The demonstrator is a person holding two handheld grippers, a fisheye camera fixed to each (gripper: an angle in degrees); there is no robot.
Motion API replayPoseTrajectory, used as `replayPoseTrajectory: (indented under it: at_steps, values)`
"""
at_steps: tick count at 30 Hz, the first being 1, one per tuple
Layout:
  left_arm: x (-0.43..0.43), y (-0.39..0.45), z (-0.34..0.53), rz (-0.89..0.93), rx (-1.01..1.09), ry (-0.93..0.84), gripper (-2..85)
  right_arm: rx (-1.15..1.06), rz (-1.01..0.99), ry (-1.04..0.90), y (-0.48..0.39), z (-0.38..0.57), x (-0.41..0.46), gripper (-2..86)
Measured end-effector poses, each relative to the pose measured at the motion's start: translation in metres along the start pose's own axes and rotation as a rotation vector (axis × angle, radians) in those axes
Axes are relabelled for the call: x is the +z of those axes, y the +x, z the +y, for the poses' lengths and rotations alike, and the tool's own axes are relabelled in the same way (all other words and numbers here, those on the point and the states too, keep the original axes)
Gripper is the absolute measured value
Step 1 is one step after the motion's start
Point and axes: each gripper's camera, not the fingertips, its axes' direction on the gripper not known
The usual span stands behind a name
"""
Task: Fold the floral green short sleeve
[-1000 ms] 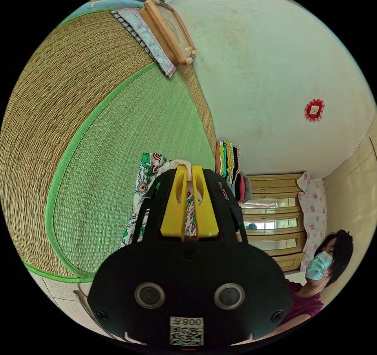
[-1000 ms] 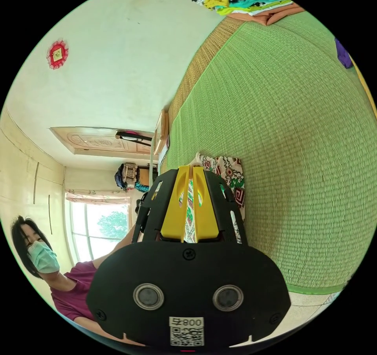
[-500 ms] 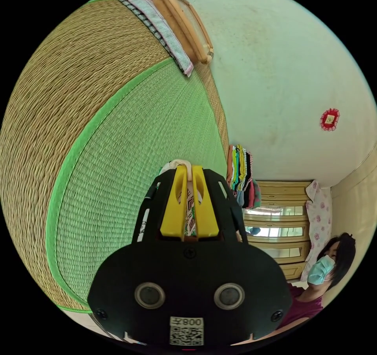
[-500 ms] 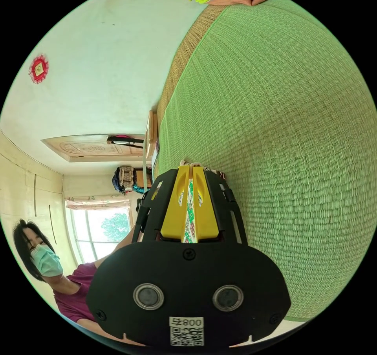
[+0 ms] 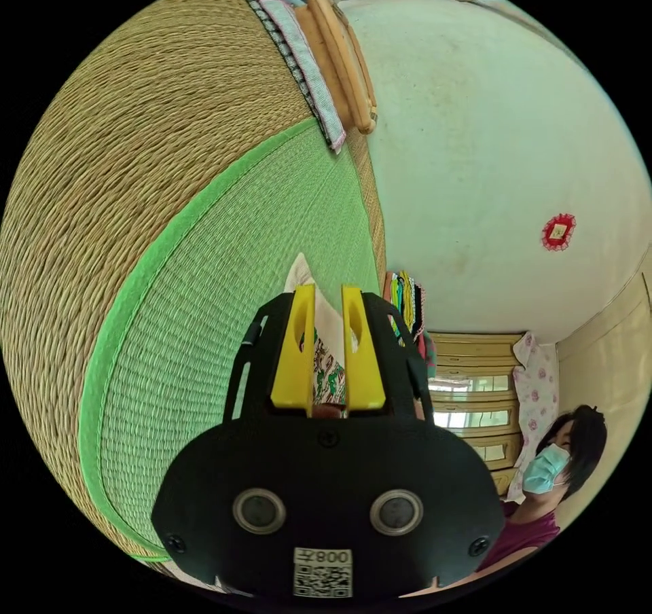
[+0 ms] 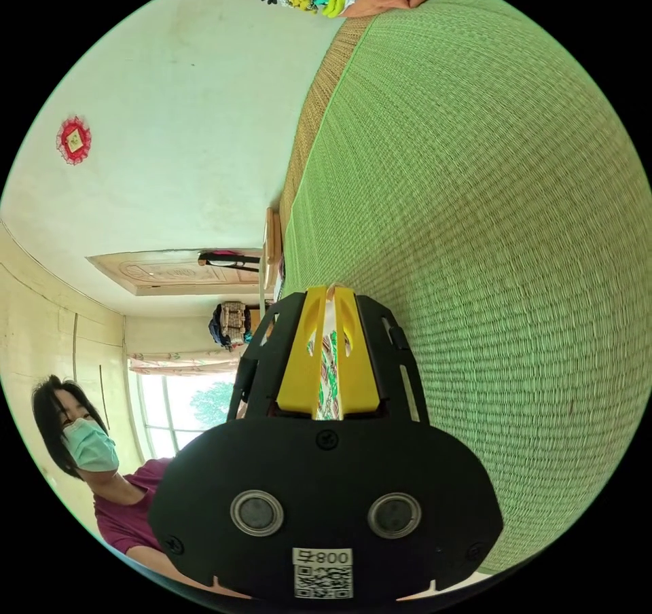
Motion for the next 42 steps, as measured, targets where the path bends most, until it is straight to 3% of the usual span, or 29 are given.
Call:
replayPoseTrajectory:
  at_steps: [7, 15, 20, 27, 42]
  values:
    - [0.046, 0.044, 0.03, -0.25, 0.279, -0.165, 8.0, -0.153, 0.169, 0.031, -0.032, 0.027, 0.03, 6.7]
    - [0.122, 0.079, 0.056, -0.558, 0.509, -0.257, 7.5, -0.428, 0.634, -0.147, -0.076, 0.059, 0.173, 6.9]
    - [0.155, 0.08, 0.073, -0.736, 0.584, -0.273, 3.5, -0.465, 0.794, -0.172, -0.059, 0.074, 0.228, 5.5]
    - [0.159, 0.077, 0.09, -0.725, 0.612, -0.281, 1.2, -0.488, 0.798, -0.152, -0.041, 0.094, 0.249, 1.2]
    - [0.127, 0.08, 0.118, -0.614, 0.629, -0.197, 0.7, -0.505, 0.727, -0.06, -0.034, 0.131, 0.24, 0.4]
